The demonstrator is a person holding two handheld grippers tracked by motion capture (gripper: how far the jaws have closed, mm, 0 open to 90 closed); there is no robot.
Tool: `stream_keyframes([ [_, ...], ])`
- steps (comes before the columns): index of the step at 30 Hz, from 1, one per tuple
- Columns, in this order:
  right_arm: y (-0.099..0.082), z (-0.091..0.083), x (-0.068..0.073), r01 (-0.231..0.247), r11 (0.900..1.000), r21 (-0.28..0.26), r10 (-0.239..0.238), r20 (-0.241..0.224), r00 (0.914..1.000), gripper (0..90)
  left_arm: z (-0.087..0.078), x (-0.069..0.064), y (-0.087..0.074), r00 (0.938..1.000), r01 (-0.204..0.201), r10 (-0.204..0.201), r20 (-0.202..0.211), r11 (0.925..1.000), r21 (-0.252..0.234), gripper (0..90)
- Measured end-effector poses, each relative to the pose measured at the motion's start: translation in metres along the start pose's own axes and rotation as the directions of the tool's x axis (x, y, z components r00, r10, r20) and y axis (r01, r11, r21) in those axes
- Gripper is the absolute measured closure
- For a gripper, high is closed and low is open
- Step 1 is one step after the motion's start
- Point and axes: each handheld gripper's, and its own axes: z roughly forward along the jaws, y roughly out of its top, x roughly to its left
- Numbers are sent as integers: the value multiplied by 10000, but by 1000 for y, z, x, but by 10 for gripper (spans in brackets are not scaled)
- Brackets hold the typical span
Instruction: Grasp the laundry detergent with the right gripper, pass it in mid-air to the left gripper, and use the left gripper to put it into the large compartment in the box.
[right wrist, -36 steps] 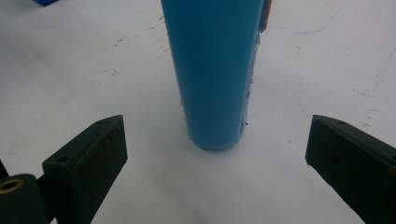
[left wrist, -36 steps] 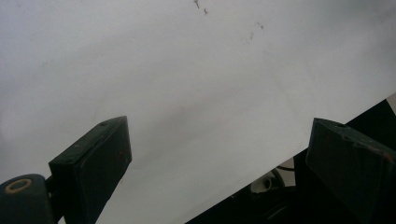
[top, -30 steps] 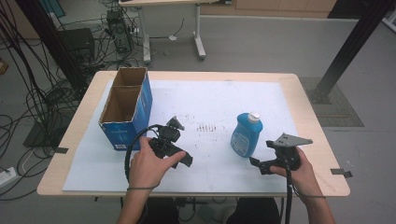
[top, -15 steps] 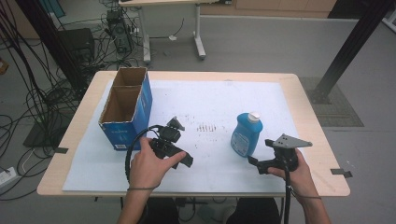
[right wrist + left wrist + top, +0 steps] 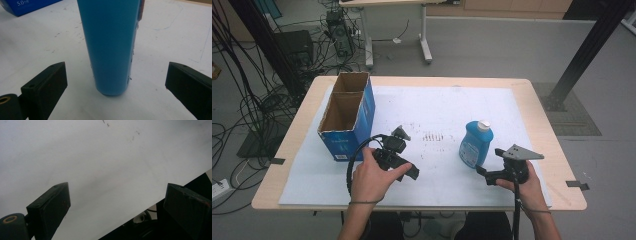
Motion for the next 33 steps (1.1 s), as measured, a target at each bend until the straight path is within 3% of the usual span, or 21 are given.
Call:
stream_keyframes([
  [14,-6,8,5,311,9991,-280,-309,98,9995,40,2,0,0,10000,-21,21,27,10000,4,73],
  [33,-13,21,9,370,9966,-732,-355,223,9991,35,4,0,-1,10000,-51,51,66,10000,-47,73],
])
